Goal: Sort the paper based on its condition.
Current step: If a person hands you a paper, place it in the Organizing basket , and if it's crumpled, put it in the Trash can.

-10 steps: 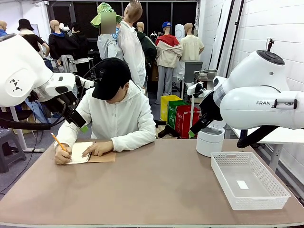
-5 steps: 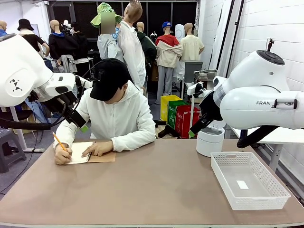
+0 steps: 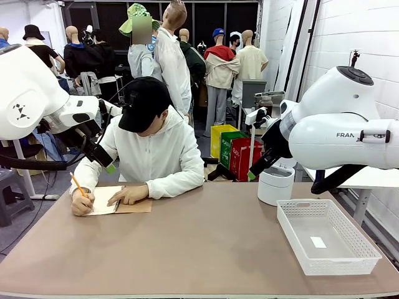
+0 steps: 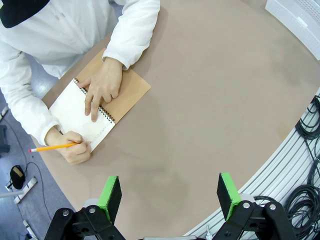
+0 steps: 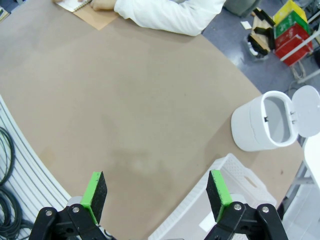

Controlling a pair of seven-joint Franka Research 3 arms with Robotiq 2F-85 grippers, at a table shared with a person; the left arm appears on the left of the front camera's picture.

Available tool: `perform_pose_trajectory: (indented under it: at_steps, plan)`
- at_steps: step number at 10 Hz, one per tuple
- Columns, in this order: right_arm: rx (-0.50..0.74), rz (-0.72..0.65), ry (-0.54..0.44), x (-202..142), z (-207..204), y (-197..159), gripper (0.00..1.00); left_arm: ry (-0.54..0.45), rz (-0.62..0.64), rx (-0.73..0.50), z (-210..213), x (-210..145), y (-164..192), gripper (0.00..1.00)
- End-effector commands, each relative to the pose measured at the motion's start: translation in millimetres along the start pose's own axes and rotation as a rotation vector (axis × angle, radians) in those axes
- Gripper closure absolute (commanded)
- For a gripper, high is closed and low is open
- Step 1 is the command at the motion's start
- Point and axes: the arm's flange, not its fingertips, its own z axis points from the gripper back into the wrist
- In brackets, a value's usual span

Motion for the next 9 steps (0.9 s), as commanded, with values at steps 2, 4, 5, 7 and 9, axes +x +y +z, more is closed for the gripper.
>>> perform_pose_trajectory:
  at_steps: [2,4,5,7,9]
  plan:
    - [0.004,0.0,-0.001,0.0,-0.2,-0.1,0.0,-0.006,-0.008,-0.018,0.7,0.0,-0.6,0.0]
    - [0.004,0.0,-0.001,0.0,-0.2,-0.1,0.0,-0.006,-0.008,-0.018,0.7,0.0,-0.6,0.0]
    - [0.004,0.0,-0.001,0.0,-0.2,-0.1,0.0,-0.006,-0.008,-0.018,0.7,0.0,-0.6,0.0]
    - [0.004,0.0,-0.001,0.0,-0.2,-0.1,0.0,-0.006,-0.008,-0.018,0.7,0.0,-0.6,0.0]
    - [0.004,0.0,-0.001,0.0,-0.2,-0.1,0.0,-0.006,-0.008,-0.018,0.7,0.0,-0.6,0.0]
